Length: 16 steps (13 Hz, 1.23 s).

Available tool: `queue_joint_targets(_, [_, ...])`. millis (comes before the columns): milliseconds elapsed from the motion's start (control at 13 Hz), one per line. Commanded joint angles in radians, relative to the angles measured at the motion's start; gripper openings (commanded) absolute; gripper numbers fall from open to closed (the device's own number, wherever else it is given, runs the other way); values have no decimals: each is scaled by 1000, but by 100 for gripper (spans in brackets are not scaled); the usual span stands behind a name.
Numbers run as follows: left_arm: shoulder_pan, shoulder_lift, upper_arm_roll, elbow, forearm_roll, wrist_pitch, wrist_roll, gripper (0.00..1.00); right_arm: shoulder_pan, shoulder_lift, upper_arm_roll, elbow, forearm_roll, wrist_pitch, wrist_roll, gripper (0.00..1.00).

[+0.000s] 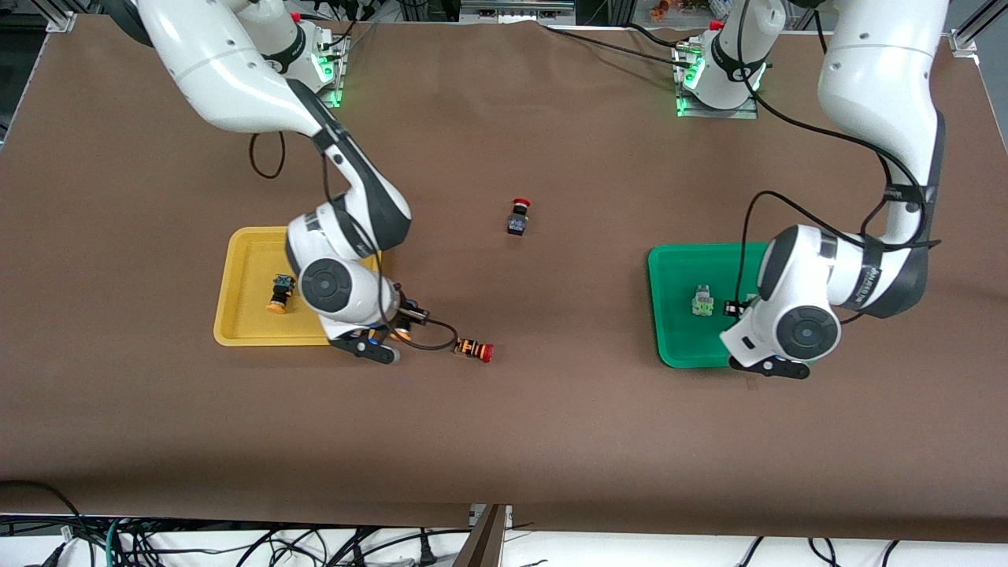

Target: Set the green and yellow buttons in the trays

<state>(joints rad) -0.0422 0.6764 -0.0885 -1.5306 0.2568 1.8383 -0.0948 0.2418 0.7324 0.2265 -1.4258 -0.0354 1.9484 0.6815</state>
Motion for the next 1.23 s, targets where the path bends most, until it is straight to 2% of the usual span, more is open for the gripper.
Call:
queue_joint_targets(0, [65, -86, -40, -201, -2, 203, 17, 3, -64, -114, -33, -138, -17, -106, -202, 0])
queue_joint_targets(77, [71, -96, -40, -244, -52, 269, 20, 24, -71, -148, -45, -209, -18, -86, -252, 0])
queue_joint_targets(154, [74, -101, -40, -258, -79, 292, 20, 90, -82, -180, -50, -272, -18, -54, -270, 0])
queue_joint_targets(231, [73, -109, -40, -255, -83, 288, 18, 100, -97, -210, -62, -338, -24, -18, -307, 0])
queue_joint_targets(385, [74, -158, -40, -238, -84, 276, 23, 100, -107, -240, -101, -447, -26, 77, -401, 0])
queue_joint_targets(462, [73, -196, -40, -218, -84, 248, 21, 100, -107, -238, -101, -473, -20, 113, -399, 15])
queue_joint_targets(538, [61, -246, -40, -177, -84, 201, 18, 100, -107, -237, -101, -487, -18, 136, -398, 91])
queue_joint_targets(615, [58, -285, -43, -124, -84, 118, 20, 100, -107, -244, -101, -475, -18, 124, -395, 100])
queue_joint_targets(769, [71, -329, -78, 8, -85, -84, 68, 100, -121, -312, -99, -414, -20, 60, -418, 100])
queue_joint_targets(923, [74, -362, -76, 145, -105, -181, 104, 100, -139, -397, -99, -291, -21, -93, -422, 100])
queue_joint_targets(1000, [74, -417, -67, 155, -147, -201, 102, 100, -151, -428, -99, -209, -14, -190, -422, 100])
queue_joint_targets(1154, [73, -571, -27, 56, -217, -194, 99, 100, -156, -468, -99, -38, -11, -366, -422, 100])
